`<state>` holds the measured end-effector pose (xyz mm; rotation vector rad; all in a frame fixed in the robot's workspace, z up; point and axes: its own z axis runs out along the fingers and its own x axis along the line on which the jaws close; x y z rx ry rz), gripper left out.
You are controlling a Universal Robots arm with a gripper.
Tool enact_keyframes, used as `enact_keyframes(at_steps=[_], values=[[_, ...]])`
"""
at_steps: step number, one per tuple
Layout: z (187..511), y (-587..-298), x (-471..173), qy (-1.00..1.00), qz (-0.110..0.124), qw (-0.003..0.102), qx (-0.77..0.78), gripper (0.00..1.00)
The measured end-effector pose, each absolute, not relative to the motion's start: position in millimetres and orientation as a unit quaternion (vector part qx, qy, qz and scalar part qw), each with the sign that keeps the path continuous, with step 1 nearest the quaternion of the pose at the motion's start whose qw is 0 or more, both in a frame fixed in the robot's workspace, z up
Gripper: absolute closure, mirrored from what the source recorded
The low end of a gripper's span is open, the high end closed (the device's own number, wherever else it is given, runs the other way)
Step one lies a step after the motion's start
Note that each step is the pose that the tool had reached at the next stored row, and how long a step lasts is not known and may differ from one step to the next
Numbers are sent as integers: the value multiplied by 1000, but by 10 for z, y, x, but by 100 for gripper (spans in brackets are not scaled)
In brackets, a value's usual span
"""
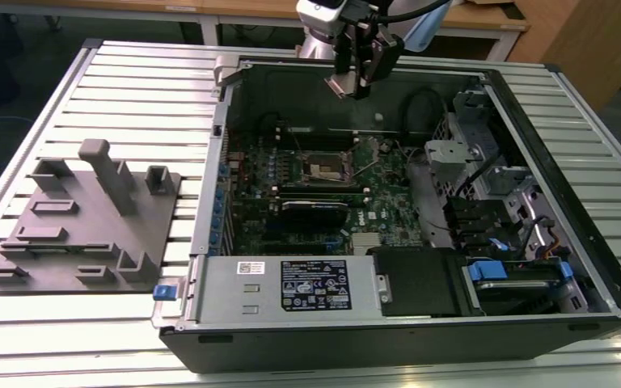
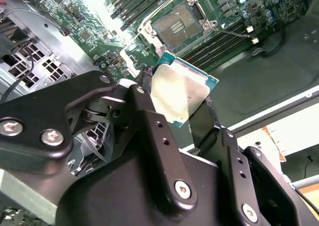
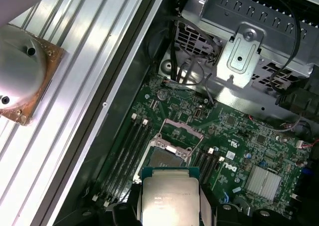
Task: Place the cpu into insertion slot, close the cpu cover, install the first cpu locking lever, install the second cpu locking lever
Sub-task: 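Place the cpu into insertion slot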
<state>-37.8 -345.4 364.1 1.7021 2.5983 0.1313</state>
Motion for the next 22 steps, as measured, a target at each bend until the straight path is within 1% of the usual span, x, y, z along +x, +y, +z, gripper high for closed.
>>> enact_keyframes(at_steps=[22], values=[[3631,-3455,-378,802,41,19,595,46]])
